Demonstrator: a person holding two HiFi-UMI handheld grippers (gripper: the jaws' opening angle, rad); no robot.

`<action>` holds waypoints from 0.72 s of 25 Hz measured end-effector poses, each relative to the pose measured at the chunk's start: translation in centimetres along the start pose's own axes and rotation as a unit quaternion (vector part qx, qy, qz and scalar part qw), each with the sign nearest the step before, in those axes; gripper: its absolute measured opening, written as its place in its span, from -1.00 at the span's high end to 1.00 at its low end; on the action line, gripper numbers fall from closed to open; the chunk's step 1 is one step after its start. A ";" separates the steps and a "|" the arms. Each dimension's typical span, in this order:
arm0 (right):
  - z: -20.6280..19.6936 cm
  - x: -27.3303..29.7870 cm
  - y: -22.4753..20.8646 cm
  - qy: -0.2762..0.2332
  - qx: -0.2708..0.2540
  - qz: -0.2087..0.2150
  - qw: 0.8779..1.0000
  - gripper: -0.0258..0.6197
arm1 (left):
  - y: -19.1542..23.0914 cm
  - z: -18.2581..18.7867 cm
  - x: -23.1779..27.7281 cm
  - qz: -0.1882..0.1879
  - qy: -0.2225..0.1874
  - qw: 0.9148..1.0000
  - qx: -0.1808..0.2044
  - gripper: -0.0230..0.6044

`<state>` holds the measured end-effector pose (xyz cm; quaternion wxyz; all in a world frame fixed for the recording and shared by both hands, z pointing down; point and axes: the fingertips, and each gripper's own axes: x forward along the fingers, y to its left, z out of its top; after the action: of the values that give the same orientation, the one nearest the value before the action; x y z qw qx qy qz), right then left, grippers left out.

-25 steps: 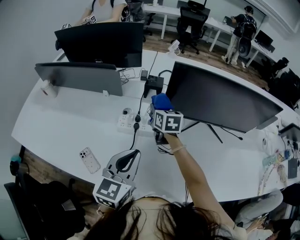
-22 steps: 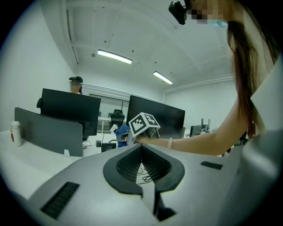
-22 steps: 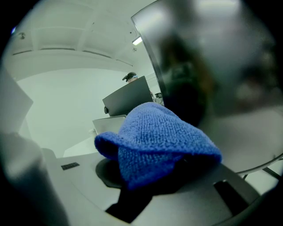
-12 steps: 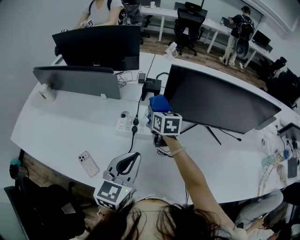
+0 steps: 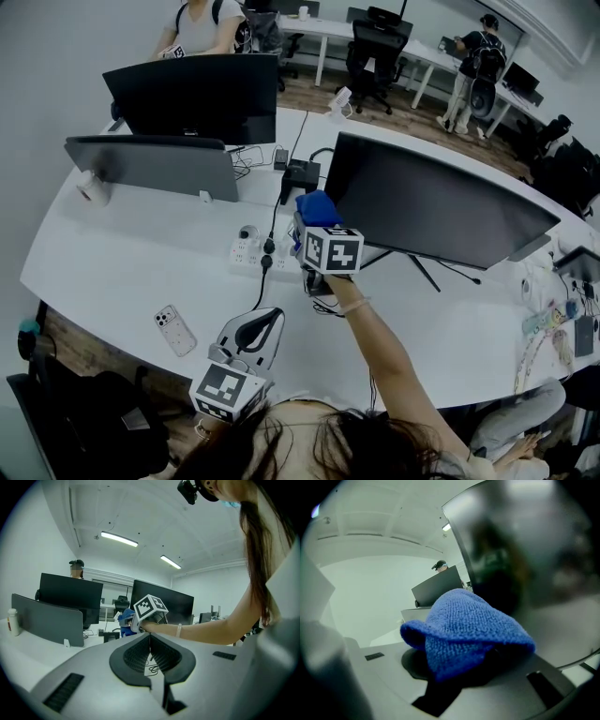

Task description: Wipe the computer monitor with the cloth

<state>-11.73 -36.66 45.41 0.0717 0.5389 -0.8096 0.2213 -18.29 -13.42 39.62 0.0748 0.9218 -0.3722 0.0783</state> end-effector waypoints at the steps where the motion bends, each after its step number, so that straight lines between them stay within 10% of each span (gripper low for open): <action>1: 0.1 -0.1 0.0 -0.001 0.000 0.000 1.000 0.61 | -0.1 0.0 0.1 -0.001 0.000 1.000 0.001 0.90; 18: 1.6 -0.9 0.4 -0.019 -0.005 -0.005 1.000 0.61 | 0.3 0.2 0.4 -0.003 -0.006 1.000 0.001 0.90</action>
<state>-11.57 -36.52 43.52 0.0603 0.5468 -0.8092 0.2064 -18.21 -14.00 39.54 0.0725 0.9235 -0.3696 0.0730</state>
